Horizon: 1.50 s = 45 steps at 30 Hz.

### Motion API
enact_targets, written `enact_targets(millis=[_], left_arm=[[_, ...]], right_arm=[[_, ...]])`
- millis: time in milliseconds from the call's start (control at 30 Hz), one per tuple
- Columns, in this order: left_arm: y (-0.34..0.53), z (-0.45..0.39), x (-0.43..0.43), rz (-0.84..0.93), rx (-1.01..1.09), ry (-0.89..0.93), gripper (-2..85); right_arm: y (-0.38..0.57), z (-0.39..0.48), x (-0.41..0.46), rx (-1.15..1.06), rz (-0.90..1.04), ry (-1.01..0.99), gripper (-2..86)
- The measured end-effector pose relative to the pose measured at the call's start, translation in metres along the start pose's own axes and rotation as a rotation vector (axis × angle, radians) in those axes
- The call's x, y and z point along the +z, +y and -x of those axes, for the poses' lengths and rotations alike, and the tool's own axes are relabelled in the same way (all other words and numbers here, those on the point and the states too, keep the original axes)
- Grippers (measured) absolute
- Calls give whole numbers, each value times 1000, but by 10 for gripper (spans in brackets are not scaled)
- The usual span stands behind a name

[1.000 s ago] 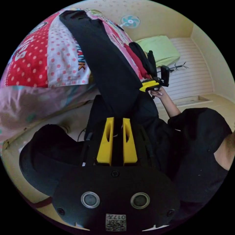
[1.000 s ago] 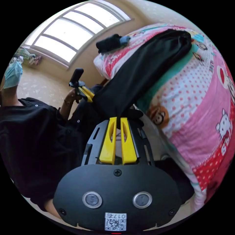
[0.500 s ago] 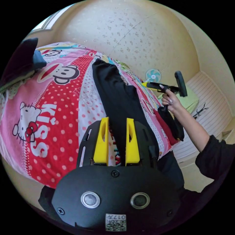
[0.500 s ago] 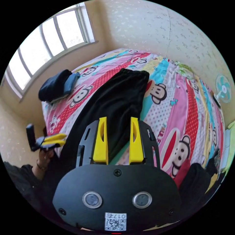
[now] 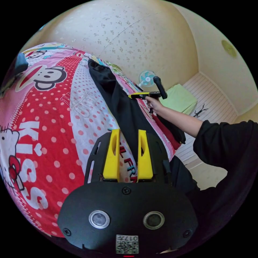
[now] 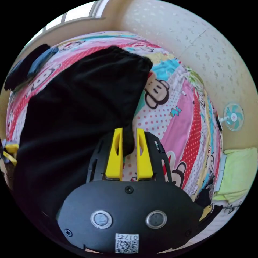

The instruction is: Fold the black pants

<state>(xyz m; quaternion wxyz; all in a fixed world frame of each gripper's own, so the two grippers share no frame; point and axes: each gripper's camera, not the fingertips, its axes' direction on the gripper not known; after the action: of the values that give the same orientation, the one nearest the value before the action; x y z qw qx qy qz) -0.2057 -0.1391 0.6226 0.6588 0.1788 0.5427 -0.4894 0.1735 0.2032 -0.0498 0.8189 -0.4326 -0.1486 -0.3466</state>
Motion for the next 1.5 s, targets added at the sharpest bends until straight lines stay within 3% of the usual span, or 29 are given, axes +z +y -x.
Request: enact_targets(millis=[100,200,333,433,533,600,633,767,933,1033,1167,1333,1400,1500], left_arm=[[3,1,-2,-5,8,3,101],[2,5,-1,-3,-6,11,93],[3,12,-3,-6,-23,48,90],[4,14,-4,-8,-15,66,94],[5,20,-4,-16,-16,98,94],[6,22,-4,-18,-21,115,95],[6,23,-4,-22,-20,120,95],[5,23,0,-25,-18,109,90],[1,28,7,-12,-47,128,87],[0,27,11,-9,-48,119,89],[1,24,16,-14,-60,107,94],[7,13,26,-29,-60,67,93],[11,4,32,-26,-46,41,93],[21,-14,42,-32,-5,-11,98]], right_arm=[[-37,-20,-32,118,-210,-221,106],[-106,-20,-24,145,-221,-275,137],[-179,-10,10,170,-190,-224,144],[-219,9,64,157,-40,-176,131],[-228,32,69,117,-78,-4,96],[-228,42,44,216,-209,313,69],[-228,41,39,232,-236,360,67],[-247,26,82,155,-51,152,77],[-239,18,58,210,-75,197,93],[-203,10,3,250,-189,51,81],[-73,1,-67,214,-261,-264,78],[115,13,-96,81,-27,-283,94],[206,16,-125,186,-91,-394,92],[283,23,-171,319,-233,-342,86]])
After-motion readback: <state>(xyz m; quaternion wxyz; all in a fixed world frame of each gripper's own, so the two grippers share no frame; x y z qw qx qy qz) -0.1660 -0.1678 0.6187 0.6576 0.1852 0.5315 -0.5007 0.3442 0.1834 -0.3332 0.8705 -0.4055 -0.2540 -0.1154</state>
